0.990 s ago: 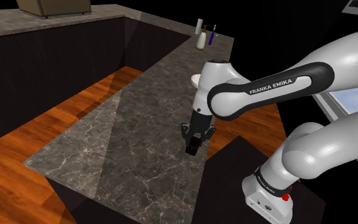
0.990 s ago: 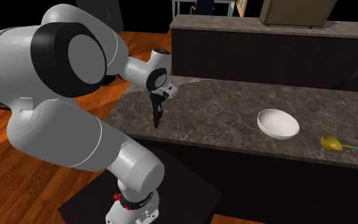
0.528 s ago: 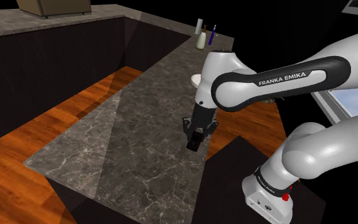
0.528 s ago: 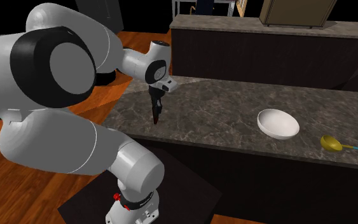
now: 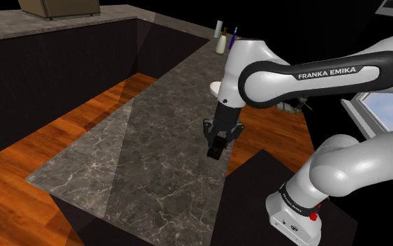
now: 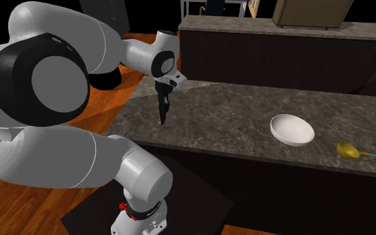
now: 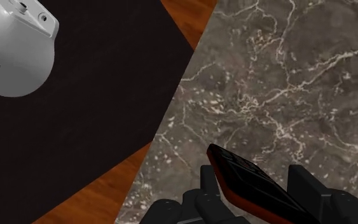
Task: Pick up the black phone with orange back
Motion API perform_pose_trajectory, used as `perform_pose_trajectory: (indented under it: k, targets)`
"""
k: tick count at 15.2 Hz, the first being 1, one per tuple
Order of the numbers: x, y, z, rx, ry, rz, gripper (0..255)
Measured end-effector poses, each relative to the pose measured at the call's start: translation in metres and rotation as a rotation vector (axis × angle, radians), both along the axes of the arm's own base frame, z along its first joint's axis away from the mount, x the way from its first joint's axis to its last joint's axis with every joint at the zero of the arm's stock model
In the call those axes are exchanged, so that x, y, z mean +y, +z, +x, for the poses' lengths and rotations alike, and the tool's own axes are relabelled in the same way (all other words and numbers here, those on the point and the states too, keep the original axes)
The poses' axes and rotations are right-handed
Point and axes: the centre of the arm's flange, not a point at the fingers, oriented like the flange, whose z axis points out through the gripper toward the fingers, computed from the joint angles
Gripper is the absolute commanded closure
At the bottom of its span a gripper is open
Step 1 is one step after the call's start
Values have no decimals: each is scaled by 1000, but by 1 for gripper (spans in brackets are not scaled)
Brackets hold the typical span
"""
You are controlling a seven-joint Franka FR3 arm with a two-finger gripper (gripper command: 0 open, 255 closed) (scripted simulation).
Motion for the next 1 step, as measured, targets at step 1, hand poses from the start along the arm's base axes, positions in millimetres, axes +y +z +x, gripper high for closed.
perform_pose_trajectory:
  k: [1]
  targets:
    - [0, 3, -1, 0, 0, 0, 255]
